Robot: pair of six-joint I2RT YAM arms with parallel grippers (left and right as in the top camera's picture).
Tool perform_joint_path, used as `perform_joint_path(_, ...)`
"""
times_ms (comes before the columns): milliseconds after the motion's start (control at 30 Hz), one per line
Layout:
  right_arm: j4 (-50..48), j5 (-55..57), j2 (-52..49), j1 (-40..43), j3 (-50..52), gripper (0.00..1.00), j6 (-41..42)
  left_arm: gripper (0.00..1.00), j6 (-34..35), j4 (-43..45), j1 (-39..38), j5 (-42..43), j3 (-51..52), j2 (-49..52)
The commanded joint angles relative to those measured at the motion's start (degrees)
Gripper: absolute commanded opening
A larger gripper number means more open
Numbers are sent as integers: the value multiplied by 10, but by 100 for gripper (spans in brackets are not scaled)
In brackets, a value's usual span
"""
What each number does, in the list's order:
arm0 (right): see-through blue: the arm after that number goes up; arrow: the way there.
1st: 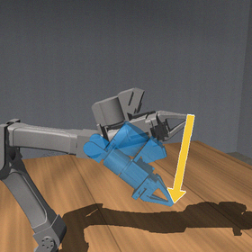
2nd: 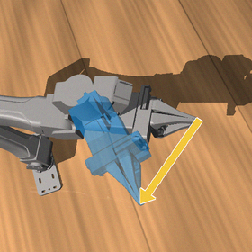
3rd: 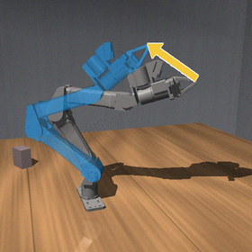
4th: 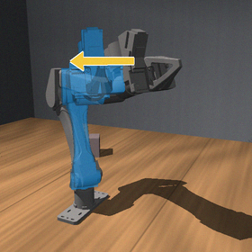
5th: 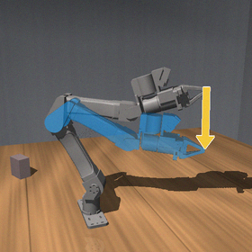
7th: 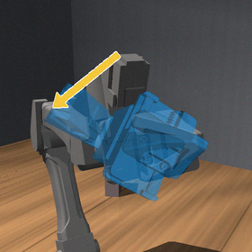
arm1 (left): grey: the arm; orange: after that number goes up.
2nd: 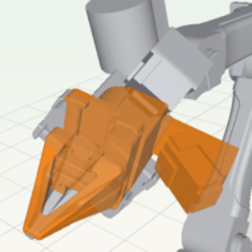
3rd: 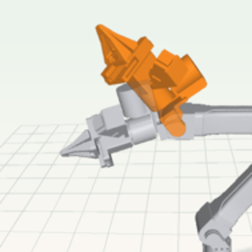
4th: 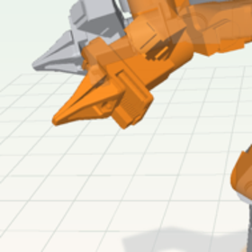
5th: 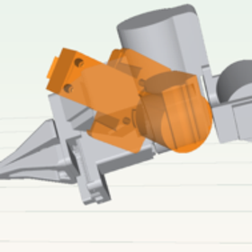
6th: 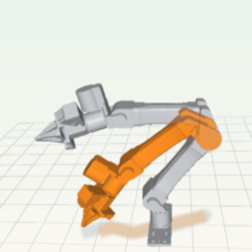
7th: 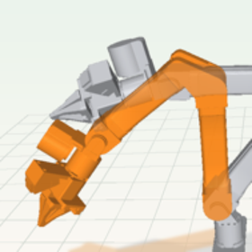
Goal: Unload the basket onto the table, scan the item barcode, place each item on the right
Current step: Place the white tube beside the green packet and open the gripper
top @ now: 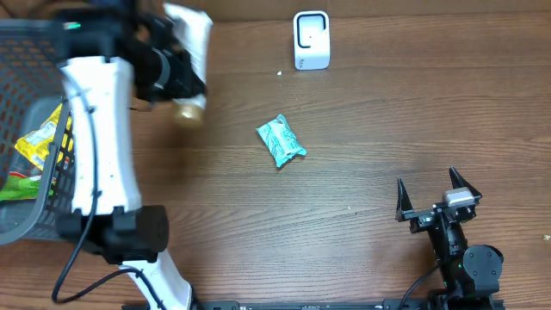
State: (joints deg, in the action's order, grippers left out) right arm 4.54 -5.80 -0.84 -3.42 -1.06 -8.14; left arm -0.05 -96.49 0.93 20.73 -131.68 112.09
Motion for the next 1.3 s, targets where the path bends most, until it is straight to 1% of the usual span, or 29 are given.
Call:
perform_joint_path(0, -2, -3, 7, -3, 6, 100, 2, 4, -9, 25, -47, 4, 104, -12)
perform_joint_path(67, -2, -3, 7, -3, 6, 100, 2, 4, -8, 60, -75, 2, 164, -12)
perform_joint_path(200, -2, -3, 7, -3, 6, 100, 2, 4, -8, 158, -126, -9, 281, -12)
perform_joint_path(300, -2, -3, 7, -3, 6, 100, 2, 4, -4, 226, -145, -8, 348, -12)
perform_joint_path(400, -2, -3, 7, -3, 6, 100, 2, 4, 2, 277, -148, -8, 398, -12)
perform_joint_path(433, -2, -3, 7, -3, 6, 100, 2, 4, 9, 292, -148, -9, 415, -12)
perform_joint_path(533, -2, -3, 7, -3, 6, 100, 2, 4, 60, 326, -148, -23, 456, -12)
perform_joint_path(600, -2, -3, 7, -3, 6, 100, 2, 4, 86, 344, -148, -10, 470, -12)
perform_joint_path(733, -2, -3, 7, -3, 6, 100, 2, 4, 96, 379, -165, 78, 463, -12)
perform_joint_path(767, -2, -3, 7, -3, 6, 100, 2, 4, 107, 387, -173, 91, 457, -12)
perform_joint_path(933, -2, -3, 7, -3, 6, 100, 2, 4, 201, 436, -226, 93, 438, -12)
perform_joint_path(1000, -2, -3, 7, -3, 6, 100, 2, 4, 242, 471, -249, 86, 439, -11)
perform_joint_path(1067, -2, -3, 7, -3, 6, 100, 2, 4, 281, 499, -272, 60, 439, -8)
perform_joint_path(1167, -2, -3, 7, -3, 6, 100, 2, 4, 348, 522, -302, 4, 442, -2)
perform_joint_path(1267, -2, -3, 7, -3, 6, 100, 2, 4, 385, 536, -326, -33, 443, 9)
